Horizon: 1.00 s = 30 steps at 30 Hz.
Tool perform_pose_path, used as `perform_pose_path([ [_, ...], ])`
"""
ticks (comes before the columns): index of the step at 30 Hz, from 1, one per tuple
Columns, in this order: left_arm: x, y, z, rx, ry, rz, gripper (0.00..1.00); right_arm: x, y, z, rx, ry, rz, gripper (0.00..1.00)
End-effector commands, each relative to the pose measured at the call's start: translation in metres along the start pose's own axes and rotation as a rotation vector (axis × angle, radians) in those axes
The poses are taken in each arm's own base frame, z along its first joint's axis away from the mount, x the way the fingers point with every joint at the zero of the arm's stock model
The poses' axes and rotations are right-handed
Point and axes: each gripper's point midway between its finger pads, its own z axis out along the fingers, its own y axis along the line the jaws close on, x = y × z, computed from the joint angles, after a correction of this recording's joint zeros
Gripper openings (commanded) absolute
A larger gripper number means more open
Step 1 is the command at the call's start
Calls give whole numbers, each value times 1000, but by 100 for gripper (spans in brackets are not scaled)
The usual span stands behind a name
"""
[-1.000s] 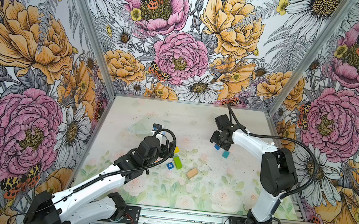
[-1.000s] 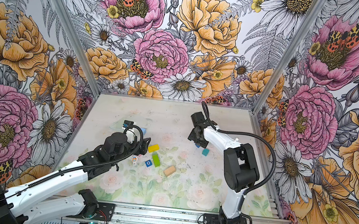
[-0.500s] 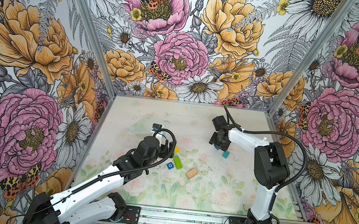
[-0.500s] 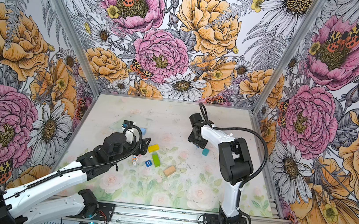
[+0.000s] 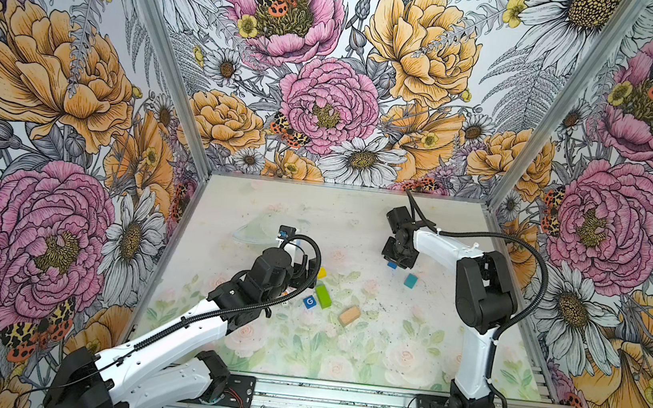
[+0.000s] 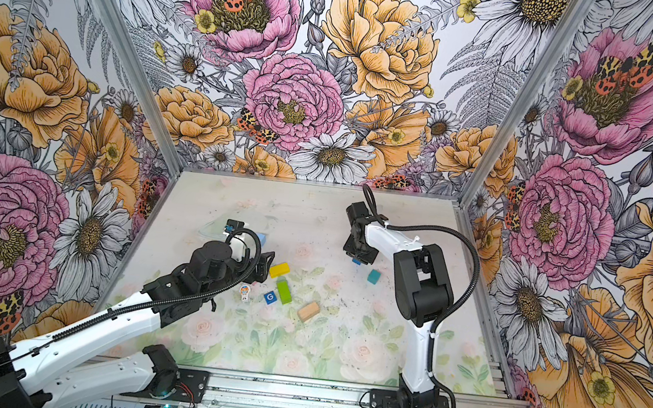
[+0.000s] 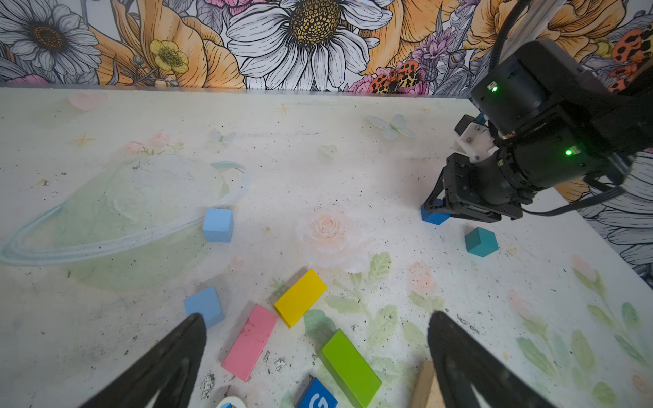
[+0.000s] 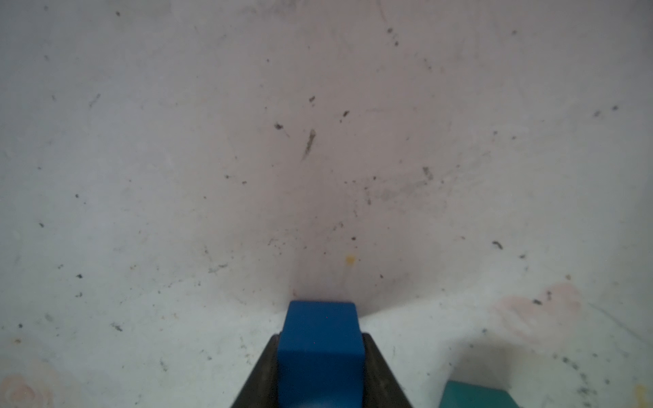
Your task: Build the wood block tower
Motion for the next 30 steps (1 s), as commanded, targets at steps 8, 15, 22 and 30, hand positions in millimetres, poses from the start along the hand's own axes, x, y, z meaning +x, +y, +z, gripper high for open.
perform_pose_path([
  [8,-3,6,-17,12,-25,-46,99,-3,58,-14,-88,-15,-148,33],
  [15,1,16,-30,-8,-42,-83,99,-10,84,-7,-58,-21,-240,33],
  [22,1,20,-37,-12,-56,-100,99,-18,86,6,-7,-15,-281,33],
  [30,2,20,-34,-20,-47,-92,99,-23,91,8,1,-12,-317,38],
])
